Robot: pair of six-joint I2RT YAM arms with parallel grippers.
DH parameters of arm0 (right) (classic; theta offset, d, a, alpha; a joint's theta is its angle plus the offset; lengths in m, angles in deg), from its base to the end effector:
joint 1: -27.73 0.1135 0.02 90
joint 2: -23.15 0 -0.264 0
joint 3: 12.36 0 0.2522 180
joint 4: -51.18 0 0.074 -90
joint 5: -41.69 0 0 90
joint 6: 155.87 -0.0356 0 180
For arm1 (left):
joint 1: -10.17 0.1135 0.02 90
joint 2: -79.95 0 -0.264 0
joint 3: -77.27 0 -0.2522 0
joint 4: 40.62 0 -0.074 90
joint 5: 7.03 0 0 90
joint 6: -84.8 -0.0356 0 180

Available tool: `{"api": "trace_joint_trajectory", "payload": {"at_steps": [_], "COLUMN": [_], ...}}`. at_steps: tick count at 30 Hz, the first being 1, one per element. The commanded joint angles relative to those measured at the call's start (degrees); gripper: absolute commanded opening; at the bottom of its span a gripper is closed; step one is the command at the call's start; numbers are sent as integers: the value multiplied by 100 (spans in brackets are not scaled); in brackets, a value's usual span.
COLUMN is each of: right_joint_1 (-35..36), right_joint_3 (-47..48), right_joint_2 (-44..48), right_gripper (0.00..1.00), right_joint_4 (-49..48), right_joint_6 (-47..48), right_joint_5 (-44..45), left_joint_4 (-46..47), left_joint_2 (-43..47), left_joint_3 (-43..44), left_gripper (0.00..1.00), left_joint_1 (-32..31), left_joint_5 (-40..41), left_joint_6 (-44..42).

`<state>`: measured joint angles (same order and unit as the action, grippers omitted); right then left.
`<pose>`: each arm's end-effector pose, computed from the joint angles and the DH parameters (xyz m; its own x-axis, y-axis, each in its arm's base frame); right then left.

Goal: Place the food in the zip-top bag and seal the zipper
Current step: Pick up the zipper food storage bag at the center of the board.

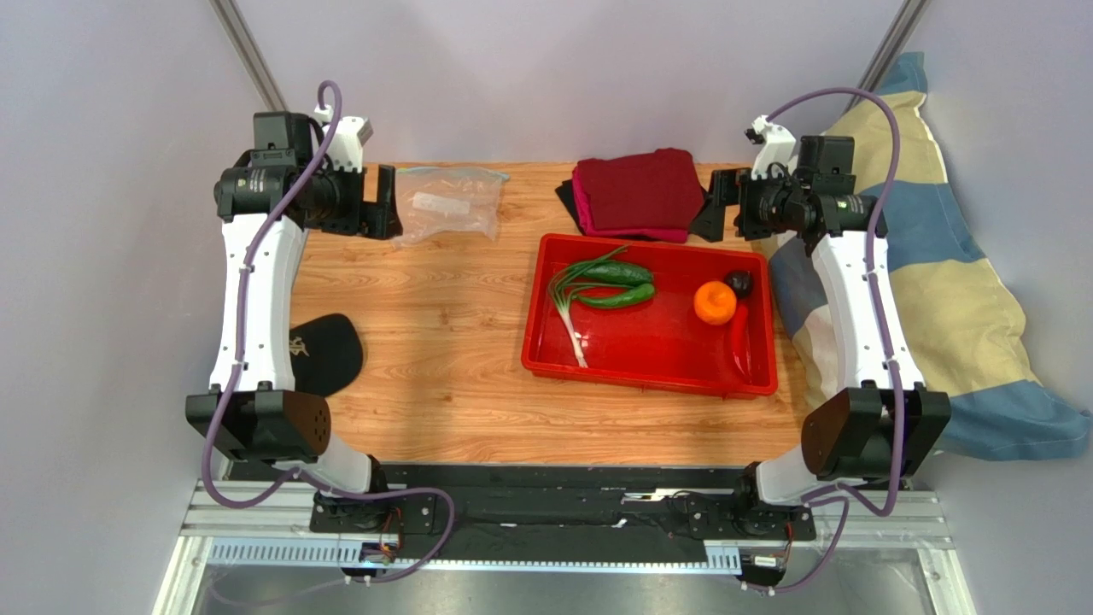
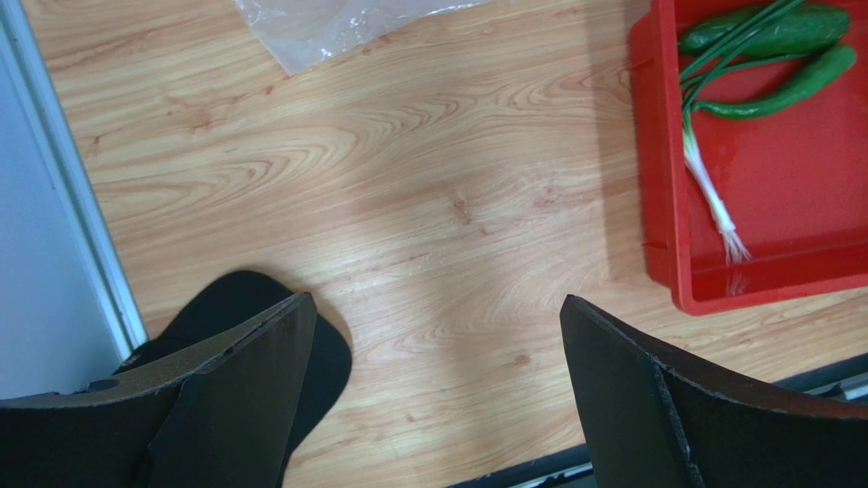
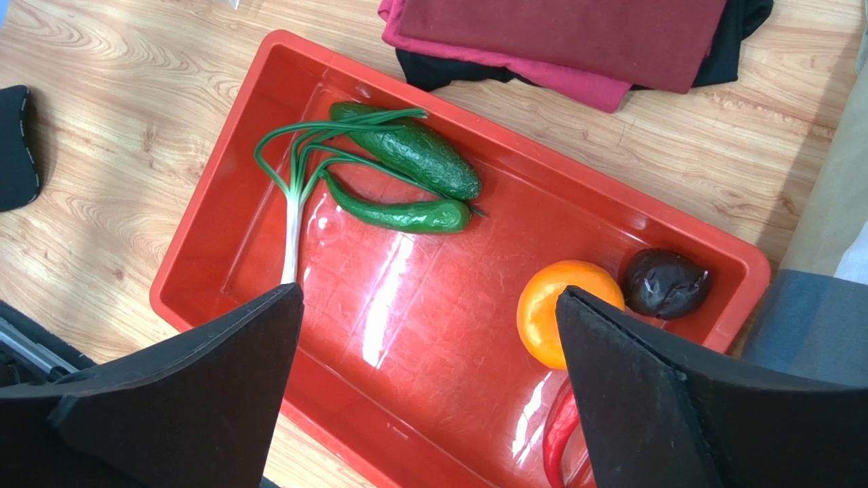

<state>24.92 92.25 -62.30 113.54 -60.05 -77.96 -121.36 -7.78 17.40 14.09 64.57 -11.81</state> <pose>0.3143 0.0022 0.3876 -0.6480 -0.0564 -0.7596 -0.3853 0.8845 0.2630 0.2942 0.0089 0.4319 -0.7238 0.0599 -0.6874 0.2293 0.9605 -0.1577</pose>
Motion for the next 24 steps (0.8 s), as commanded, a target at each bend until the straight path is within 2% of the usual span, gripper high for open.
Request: {"api": "trace_joint_trajectory", "payload": {"at_steps": [1,12,24], "right_joint_1": [0,0,26], "right_joint_3": [275,346,469], "right_joint_2": [-86,-182,-446], "right_gripper": [100,100,100], "right_joint_4": [-193,-245,-334], "right_joint_6": [-108,-125,-204], "right_joint_5": [-111,-50,-76], "left_joint_4": [18,263,1415], "left_joint_2": [-341,-2353,-4437], "left_joint_3": [735,2615,3232], "left_gripper": [99,99,99], "left_joint_1": [-6,-366,-1086], "left_joint_5": [178,564,934], "left_joint_6": [-323,-561,-718]}}
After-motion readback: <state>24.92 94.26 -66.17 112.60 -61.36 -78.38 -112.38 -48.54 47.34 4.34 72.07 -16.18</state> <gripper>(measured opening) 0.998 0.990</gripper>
